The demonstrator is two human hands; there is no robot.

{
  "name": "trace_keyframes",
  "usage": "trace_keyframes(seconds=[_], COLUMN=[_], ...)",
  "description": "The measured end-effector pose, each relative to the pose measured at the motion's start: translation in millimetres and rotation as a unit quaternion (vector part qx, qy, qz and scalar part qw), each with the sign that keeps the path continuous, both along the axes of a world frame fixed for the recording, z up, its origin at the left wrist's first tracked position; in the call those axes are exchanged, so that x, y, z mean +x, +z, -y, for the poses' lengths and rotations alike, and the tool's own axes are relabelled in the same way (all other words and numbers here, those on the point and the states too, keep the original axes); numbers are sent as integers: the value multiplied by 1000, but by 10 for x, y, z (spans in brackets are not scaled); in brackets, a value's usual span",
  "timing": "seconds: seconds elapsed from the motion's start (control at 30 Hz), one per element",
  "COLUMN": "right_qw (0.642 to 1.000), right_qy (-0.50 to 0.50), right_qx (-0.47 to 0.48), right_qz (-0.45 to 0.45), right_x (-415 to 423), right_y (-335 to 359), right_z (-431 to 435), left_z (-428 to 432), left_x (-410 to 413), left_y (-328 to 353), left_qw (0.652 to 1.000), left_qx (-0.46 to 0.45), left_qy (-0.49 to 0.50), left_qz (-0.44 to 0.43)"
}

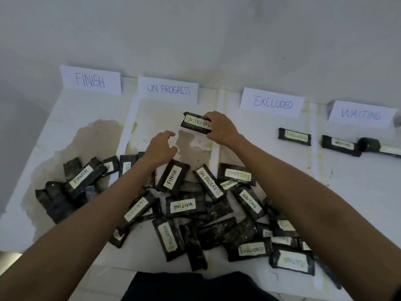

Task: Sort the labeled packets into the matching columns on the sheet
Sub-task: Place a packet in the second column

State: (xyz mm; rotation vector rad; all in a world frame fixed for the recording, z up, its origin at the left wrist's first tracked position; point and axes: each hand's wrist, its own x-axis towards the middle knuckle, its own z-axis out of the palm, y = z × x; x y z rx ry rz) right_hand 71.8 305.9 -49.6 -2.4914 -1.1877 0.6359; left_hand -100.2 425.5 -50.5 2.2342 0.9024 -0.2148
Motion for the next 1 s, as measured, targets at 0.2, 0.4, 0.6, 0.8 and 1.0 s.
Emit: trace_keyframes(seconds=[0.2, 0.4, 0.6, 0.8, 1.0], right_qw=[998, 997, 993, 983, 989], right_qy=[-1, -16, -60, -85, -82], right_qx=[-58, -81, -104, -163, -101], right_qz=[0, 4, 18, -16, -77], right_x=[93, -39, -578, -1136, -1247], right_y=[-280, -277, -144, -231, -118], right_z=[-192, -104, 113, 475, 515], left_z=[-330, -318, 148, 500, 440], left_x=[131, 9, -443, -741, -772], left_y=[-267, -256, -90, -177, -76], left_qw=[996, 993, 993, 985, 981], left_qx=[-17, -23, 15, 55, 83], left_qy=[-81, -112, -82, -95, -97], left_qz=[-37, -40, -80, -132, -146])
